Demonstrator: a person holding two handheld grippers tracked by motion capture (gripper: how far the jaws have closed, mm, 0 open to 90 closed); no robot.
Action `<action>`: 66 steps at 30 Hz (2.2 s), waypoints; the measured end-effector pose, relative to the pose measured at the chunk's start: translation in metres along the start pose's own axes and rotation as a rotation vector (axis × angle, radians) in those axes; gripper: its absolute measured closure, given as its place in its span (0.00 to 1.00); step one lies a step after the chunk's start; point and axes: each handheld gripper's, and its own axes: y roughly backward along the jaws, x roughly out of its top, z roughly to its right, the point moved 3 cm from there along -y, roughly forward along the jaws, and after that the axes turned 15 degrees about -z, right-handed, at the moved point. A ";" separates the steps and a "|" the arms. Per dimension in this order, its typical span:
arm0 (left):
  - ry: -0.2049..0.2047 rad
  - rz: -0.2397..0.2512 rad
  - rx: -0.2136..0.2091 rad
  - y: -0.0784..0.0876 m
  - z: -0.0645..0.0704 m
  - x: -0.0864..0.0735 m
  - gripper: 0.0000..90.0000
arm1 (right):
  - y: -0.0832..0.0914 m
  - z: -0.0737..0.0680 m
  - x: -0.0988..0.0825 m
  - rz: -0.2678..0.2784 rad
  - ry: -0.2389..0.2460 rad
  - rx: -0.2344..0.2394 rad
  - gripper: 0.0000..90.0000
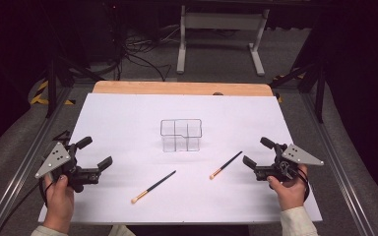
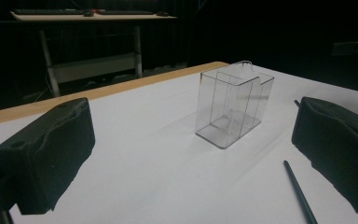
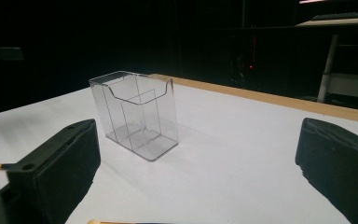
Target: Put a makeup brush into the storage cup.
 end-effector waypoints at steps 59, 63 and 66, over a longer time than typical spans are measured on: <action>0.037 -0.040 0.010 -0.001 -0.002 0.000 0.00 | -0.069 -0.069 0.054 -0.021 0.106 0.198 0.01; 0.030 -0.037 0.007 -0.001 -0.002 0.001 0.00 | -0.077 -0.078 0.060 -0.023 0.129 0.213 0.00; 0.024 -0.045 0.011 -0.002 -0.001 0.000 0.00 | -0.083 -0.084 0.065 -0.019 0.135 0.232 0.00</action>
